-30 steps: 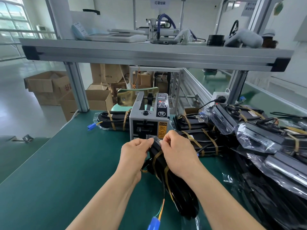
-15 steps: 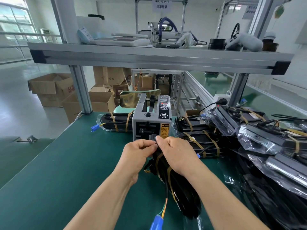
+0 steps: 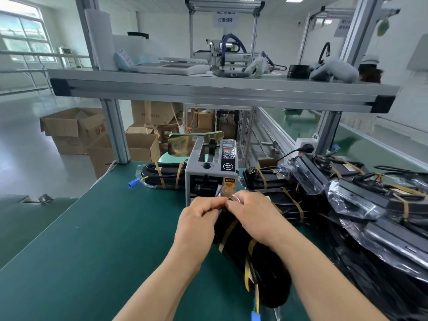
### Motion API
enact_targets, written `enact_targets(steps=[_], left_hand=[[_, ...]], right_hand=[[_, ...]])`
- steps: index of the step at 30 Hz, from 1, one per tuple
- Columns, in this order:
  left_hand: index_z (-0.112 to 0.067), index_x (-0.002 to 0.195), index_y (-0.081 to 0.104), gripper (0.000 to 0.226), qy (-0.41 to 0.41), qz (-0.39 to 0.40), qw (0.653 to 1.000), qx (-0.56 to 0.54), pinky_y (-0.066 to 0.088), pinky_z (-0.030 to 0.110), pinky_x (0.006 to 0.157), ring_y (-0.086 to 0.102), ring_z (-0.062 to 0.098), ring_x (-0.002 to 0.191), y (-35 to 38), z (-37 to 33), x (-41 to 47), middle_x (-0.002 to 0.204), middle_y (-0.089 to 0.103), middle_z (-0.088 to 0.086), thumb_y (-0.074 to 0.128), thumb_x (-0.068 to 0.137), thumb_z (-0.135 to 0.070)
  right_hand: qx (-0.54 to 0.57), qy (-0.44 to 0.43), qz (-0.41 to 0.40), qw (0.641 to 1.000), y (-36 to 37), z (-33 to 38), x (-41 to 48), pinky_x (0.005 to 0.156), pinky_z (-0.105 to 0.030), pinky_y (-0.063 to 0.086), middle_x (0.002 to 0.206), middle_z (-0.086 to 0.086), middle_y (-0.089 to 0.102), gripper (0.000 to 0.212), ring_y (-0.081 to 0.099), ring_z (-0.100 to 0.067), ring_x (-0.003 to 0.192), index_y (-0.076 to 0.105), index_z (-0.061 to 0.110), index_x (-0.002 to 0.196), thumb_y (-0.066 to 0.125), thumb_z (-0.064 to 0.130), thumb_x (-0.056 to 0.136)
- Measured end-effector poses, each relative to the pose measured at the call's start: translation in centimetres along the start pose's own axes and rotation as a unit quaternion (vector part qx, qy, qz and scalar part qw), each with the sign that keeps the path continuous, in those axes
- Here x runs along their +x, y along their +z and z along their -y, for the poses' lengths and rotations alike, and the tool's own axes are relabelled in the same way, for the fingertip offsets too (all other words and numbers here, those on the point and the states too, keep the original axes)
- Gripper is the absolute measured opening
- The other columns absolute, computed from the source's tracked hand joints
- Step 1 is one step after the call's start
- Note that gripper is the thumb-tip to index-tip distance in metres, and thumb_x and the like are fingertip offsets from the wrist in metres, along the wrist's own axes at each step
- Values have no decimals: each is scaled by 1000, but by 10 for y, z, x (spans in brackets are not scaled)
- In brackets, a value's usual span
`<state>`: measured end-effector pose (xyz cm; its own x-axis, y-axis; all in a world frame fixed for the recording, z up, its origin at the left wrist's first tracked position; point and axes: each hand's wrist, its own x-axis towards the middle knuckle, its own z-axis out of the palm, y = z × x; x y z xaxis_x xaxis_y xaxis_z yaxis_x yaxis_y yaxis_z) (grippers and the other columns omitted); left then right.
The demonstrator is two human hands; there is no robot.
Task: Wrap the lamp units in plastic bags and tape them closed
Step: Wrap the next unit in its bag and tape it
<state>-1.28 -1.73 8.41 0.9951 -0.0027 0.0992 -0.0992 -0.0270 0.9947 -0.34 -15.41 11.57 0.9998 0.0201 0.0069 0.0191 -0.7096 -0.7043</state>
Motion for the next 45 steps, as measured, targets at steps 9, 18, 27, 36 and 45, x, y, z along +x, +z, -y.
enact_targets(steps=[9,18,27,36,45], left_hand=[[-36,110,71,43,247,2,963,104,46,12,91,61,1,111,13,-27,-40,109,65,-22,46,93,-6],[-39,121,52,49,219,9,970,109,46,12,88,60,4,106,21,-27,-56,109,60,-14,47,96,3],[-16,91,70,10,-78,-137,979,-129,47,18,55,57,4,57,-12,-7,15,71,65,-4,62,94,-12],[-15,71,59,25,-279,-123,933,-189,34,13,38,46,2,40,-2,22,81,46,54,-7,60,96,-15],[-16,76,58,21,-339,-126,905,-225,27,13,38,40,1,35,8,18,110,42,52,-8,63,96,-21]], right_hand=[[243,-82,-213,943,11,7,-54,56,-15,45,79,2,66,13,57,-5,64,59,23,83,54,25,95],[205,-39,-197,958,-8,-4,-53,73,-19,48,89,11,73,33,64,0,85,75,32,92,44,26,102],[264,-20,-290,920,3,-21,-59,45,-9,37,62,-6,63,34,53,-24,54,73,35,95,40,33,106],[257,-17,-294,920,3,-21,-67,43,-19,44,38,1,28,35,28,-17,38,69,40,91,36,47,102],[272,-27,-271,923,2,-19,-69,38,-20,30,43,-4,43,50,32,-19,40,53,-12,106,38,36,105]])
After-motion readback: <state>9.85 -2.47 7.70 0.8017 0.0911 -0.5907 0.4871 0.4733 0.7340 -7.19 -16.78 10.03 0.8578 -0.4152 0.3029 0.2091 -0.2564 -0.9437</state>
